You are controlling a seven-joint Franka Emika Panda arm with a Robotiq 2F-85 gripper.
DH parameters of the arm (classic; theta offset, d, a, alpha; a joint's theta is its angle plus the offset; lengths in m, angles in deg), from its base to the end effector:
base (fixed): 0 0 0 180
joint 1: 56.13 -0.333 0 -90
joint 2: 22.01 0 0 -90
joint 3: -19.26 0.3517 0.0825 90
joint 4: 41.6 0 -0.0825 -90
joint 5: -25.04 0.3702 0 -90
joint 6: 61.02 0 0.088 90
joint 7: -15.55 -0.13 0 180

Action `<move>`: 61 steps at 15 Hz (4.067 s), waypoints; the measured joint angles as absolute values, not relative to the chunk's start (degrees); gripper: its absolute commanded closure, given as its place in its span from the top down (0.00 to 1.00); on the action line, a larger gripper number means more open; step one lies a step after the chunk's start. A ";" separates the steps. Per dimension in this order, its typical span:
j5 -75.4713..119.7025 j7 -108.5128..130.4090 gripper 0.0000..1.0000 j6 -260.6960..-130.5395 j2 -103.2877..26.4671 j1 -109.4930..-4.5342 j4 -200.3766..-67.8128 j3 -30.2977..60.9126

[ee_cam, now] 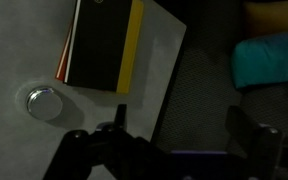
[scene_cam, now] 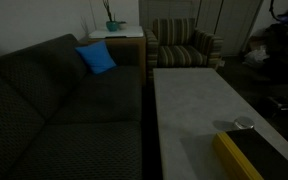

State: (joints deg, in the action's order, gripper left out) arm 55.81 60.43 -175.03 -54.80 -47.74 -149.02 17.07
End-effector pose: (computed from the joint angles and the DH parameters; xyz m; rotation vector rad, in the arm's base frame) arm 0.5884 -0.0658 0.2036 -2.5398 -0.3363 0.2648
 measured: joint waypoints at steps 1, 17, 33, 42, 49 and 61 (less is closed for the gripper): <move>55.81 60.43 1.00 -174.50 -56.33 -46.97 -147.80 17.44; 41.10 42.68 1.00 -169.36 -75.18 -45.92 -127.92 19.11; 36.92 39.61 1.00 -172.48 -96.10 -45.80 -107.81 23.02; 32.40 34.51 1.00 -176.74 -107.18 -46.37 -96.07 21.54; 32.06 33.59 1.00 -176.71 -107.15 -46.46 -96.08 21.39; 26.08 16.97 1.00 -182.96 -107.21 -54.15 -99.92 16.79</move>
State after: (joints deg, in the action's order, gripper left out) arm 26.08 16.97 -182.96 -107.21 -54.15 -99.92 16.79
